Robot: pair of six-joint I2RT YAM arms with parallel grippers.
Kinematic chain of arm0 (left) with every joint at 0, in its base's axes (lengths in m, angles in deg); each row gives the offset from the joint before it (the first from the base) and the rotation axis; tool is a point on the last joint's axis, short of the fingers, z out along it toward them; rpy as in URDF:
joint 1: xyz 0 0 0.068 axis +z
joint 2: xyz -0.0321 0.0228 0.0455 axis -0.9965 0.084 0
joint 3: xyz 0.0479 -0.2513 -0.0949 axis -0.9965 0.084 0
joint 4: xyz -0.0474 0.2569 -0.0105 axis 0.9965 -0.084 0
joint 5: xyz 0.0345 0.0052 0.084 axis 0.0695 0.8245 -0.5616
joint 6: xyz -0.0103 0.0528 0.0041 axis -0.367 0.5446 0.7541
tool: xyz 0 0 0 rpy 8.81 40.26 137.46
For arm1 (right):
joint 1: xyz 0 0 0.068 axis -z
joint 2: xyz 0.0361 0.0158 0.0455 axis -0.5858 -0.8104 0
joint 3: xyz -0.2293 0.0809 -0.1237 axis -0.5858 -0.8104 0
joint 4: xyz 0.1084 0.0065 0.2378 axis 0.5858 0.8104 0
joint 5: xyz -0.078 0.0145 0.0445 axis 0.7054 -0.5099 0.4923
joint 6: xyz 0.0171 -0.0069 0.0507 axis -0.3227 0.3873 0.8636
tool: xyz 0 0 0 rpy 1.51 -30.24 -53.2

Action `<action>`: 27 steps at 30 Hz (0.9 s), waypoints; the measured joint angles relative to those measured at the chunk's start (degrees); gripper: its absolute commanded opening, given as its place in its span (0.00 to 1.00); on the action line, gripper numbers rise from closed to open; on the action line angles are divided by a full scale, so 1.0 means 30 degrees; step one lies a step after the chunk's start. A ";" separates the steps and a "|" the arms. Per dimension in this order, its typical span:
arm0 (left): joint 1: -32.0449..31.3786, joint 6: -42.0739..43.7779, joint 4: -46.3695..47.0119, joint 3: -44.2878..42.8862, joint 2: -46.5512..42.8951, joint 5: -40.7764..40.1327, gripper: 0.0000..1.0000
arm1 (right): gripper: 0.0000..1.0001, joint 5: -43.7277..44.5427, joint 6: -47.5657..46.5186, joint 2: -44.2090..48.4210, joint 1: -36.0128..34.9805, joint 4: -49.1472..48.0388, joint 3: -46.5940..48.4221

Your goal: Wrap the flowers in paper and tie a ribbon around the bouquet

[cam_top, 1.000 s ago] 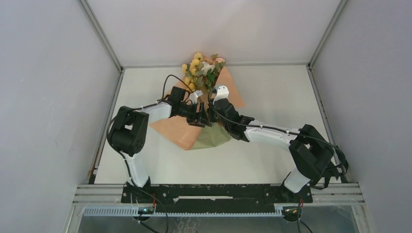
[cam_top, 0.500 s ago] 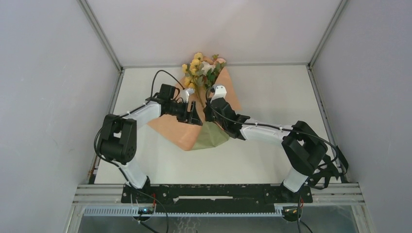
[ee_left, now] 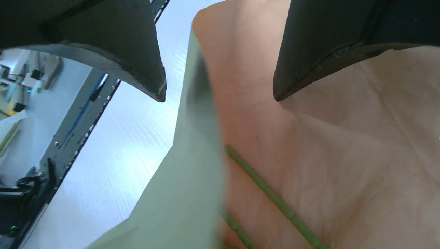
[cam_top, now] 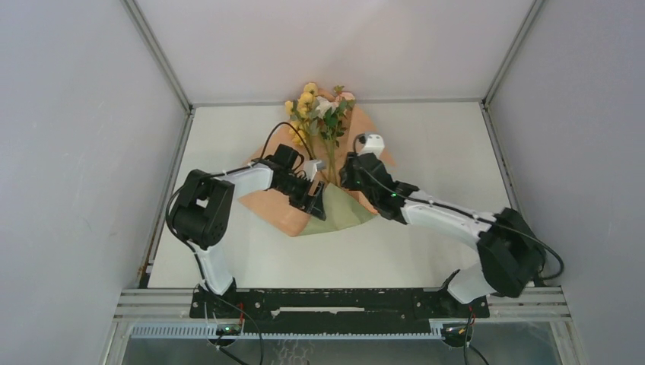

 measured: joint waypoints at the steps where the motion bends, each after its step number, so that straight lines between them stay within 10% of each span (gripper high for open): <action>1: -0.0153 0.0240 -0.0087 -0.0051 0.0000 -0.0073 0.77 | 0.46 0.0211 0.0095 0.0634 0.0219 0.0277 -0.0452; 15: -0.2353 0.3220 -0.2528 -0.0095 0.0073 -0.0328 0.25 | 0.46 0.2455 0.0444 1.0112 0.5399 0.6725 -0.5129; 20: -0.3213 0.4109 -0.3213 -0.0095 -0.0182 -0.0488 0.01 | 0.38 -0.0168 -0.0357 0.9078 0.6054 0.5850 -0.4976; 27: -0.3293 0.5005 -0.3920 -0.0095 -0.1246 -0.0721 0.00 | 0.31 -0.5552 -0.1515 0.2594 0.5843 0.4663 -0.1829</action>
